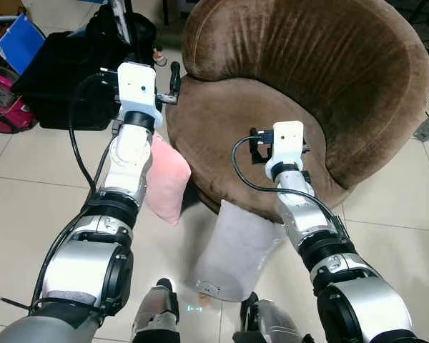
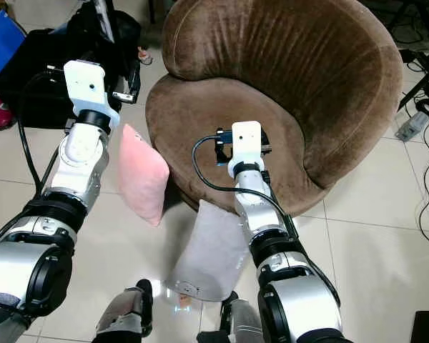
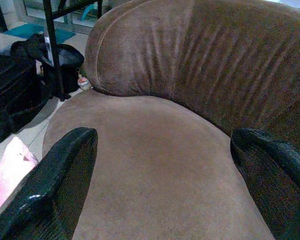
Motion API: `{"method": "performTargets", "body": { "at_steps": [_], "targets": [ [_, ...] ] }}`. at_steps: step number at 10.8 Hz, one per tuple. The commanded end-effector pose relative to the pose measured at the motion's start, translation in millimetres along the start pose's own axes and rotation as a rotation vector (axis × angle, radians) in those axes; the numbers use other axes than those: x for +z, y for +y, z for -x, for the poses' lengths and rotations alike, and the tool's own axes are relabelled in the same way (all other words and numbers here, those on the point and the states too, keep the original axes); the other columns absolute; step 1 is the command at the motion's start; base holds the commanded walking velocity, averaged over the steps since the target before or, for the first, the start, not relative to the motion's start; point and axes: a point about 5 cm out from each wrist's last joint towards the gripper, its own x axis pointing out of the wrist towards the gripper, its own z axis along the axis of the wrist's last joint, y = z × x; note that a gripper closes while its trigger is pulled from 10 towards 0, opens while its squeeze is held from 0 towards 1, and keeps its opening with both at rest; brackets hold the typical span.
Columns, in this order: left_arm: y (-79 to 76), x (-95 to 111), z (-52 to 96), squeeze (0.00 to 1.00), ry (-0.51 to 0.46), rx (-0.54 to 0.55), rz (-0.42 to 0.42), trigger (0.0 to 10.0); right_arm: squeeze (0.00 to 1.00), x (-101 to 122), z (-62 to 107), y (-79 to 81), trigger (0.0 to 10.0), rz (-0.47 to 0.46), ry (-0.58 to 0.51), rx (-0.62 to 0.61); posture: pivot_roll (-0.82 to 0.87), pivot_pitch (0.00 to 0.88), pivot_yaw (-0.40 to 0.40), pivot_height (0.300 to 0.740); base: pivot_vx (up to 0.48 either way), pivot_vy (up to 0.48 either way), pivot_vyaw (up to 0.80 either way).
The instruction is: Move the pillow to the sofa from floor
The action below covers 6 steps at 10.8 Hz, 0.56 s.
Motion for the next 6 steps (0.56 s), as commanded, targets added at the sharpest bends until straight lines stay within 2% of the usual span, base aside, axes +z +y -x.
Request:
{"method": "performTargets", "body": {
  "at_steps": [1, 3, 4, 6],
  "targets": [
    [-5.2, -6, 3.4, 1.0, 0.031, -0.034, -0.005, 10.0, 0.0, -2, 1.0, -1.6, 10.0, 0.008, 0.004, -0.006, 0.22, 0.24, -0.06, 0.74, 0.0, 0.0, 0.0],
    [-7.5, -15, 5.3, 1.0, 0.107, -0.05, 0.011, 10.0, 0.0, -2, 1.0, 0.0, 10.0, 0.008, 0.0, -0.003, 0.22, 0.234, -0.053, 0.74, 0.0, 0.0, 0.0],
    [-9.3, -17, 5.7, 0.0, 0.124, -0.066, 0.013, 10.0, 0.0, -2, 1.3, 0.0, 10.0, 0.009, 0.0, -0.003, 0.22, 0.236, -0.05, 0.74, 0.0, 0.0, 0.0],
    [-10.2, -19, 5.6, 0.0, 0.14, -0.074, 0.0, 10.0, 0.0, -5, 2.4, 0.7, 10.0, 0.016, 0.009, 0.003, 0.23, 0.216, -0.057, 0.74, 0.0, 0.0, 0.0]
  ]
}}
